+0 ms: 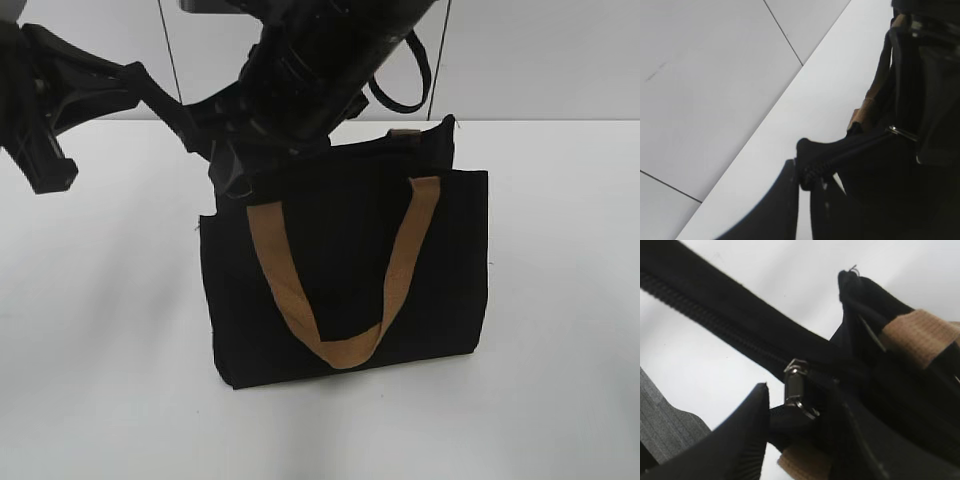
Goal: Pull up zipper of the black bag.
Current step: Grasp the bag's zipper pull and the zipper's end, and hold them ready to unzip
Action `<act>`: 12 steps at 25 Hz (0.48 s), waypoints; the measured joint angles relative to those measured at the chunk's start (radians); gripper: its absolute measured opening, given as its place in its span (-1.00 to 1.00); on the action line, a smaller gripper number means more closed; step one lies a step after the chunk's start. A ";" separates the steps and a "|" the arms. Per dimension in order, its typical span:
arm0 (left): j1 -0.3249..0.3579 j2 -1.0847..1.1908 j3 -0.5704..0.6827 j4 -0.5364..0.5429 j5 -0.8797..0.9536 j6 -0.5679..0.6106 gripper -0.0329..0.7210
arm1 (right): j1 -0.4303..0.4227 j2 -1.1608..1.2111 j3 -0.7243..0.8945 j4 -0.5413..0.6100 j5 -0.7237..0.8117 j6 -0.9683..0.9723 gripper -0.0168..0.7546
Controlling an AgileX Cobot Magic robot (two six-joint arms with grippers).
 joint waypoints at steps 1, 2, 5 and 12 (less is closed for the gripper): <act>0.000 0.000 0.000 0.000 0.000 0.000 -0.85 | 0.000 0.002 0.000 0.000 -0.002 0.000 -0.19; 0.000 0.000 0.000 0.000 0.000 0.000 -0.85 | 0.000 0.002 0.000 0.000 -0.002 0.000 -0.24; -0.001 0.000 0.000 0.000 0.000 0.000 -0.85 | 0.000 0.004 0.000 0.000 0.002 0.000 -0.48; -0.001 0.000 0.000 0.002 0.000 0.000 -0.85 | 0.000 0.004 -0.002 0.000 0.036 0.000 -0.79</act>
